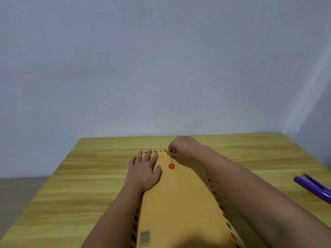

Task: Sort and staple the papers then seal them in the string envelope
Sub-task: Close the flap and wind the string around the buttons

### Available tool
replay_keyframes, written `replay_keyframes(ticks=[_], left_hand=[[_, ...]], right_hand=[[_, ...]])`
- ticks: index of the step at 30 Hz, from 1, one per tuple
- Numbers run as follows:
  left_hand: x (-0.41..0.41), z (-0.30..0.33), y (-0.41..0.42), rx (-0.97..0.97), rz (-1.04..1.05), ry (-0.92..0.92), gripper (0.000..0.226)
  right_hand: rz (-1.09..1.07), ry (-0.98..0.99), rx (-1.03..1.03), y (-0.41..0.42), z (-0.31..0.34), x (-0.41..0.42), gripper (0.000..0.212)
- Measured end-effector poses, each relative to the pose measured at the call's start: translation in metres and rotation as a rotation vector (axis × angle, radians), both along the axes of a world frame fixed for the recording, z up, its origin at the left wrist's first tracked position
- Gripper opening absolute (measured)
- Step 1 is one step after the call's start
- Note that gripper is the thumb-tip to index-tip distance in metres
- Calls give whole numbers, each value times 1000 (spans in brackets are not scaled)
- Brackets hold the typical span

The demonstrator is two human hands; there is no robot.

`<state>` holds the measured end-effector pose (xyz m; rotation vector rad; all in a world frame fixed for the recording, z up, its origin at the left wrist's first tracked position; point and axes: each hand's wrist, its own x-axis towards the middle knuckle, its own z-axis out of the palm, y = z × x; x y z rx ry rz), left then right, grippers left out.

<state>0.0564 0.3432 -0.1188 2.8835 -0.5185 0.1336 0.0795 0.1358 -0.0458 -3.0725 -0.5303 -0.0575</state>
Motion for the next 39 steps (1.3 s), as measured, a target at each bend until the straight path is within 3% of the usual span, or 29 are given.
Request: replay_keyframes(ticks=[15,39], left_hand=[[0,-2,2,-14,-10,0,68],[-1,-1,1,-9,-9,2,65]], right_hand=[[-226,-36,67,-10,-16,19,11],[-245,-79,-18,43,-18,11,11]])
